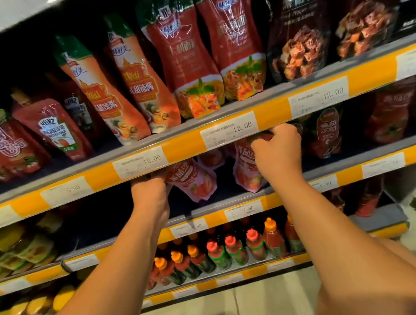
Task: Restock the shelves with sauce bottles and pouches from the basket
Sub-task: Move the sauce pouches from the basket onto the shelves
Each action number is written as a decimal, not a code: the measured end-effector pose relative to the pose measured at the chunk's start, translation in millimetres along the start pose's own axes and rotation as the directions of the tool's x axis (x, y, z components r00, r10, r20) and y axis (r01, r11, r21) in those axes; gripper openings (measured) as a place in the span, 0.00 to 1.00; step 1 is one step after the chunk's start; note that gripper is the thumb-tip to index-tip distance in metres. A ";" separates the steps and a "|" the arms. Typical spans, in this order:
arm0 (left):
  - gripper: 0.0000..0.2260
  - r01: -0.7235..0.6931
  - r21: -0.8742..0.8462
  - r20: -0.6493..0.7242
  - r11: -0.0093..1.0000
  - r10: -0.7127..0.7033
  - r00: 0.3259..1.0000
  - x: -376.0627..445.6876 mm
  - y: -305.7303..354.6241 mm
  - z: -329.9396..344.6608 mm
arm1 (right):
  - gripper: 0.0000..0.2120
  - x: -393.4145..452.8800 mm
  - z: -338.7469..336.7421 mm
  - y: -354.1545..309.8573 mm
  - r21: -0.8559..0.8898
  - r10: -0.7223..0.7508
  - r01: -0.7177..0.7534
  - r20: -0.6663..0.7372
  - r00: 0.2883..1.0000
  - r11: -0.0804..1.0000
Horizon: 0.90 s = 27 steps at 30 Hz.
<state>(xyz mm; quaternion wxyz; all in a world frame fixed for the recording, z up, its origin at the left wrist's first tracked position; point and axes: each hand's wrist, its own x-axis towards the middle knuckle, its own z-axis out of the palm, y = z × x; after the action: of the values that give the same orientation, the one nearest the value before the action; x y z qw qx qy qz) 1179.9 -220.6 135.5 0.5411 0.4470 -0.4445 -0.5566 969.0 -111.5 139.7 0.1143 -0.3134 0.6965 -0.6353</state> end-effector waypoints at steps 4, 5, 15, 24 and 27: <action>0.15 -0.012 0.144 0.080 0.990 0.000 0.997 10.6 -10.8 12.4 | 0.14 0.4 11.9 -0.4 0.018 0.029 -0.030 0.054 0.998 0.999; 0.13 -0.014 0.217 0.092 0.976 -0.006 0.996 12.5 -14.1 15.5 | 0.17 -0.8 15.5 0.7 0.020 0.025 -0.027 0.077 0.997 0.999; 0.21 -0.068 0.427 0.243 0.902 -0.041 0.969 3.9 -51.9 2.6 | 0.19 -2.2 35.7 23.4 -0.228 0.117 -0.089 0.112 0.987 0.970; 0.25 -0.092 0.523 0.316 0.847 -0.092 0.944 14.6 -70.9 0.1 | 0.14 -3.8 33.0 45.2 -0.401 0.257 -0.157 0.208 0.944 0.902; 0.23 -0.111 0.503 0.345 0.857 -0.082 0.935 22.6 -75.0 -0.9 | 0.12 -1.3 37.6 52.1 -0.420 0.296 -0.193 0.195 0.935 0.887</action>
<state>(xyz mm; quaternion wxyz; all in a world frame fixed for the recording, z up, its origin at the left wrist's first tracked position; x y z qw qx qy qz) 1165.1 -241.8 61.5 0.3170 0.4639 -0.6703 -0.4847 975.7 -141.5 83.3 0.2167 -0.3176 0.8236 -0.4169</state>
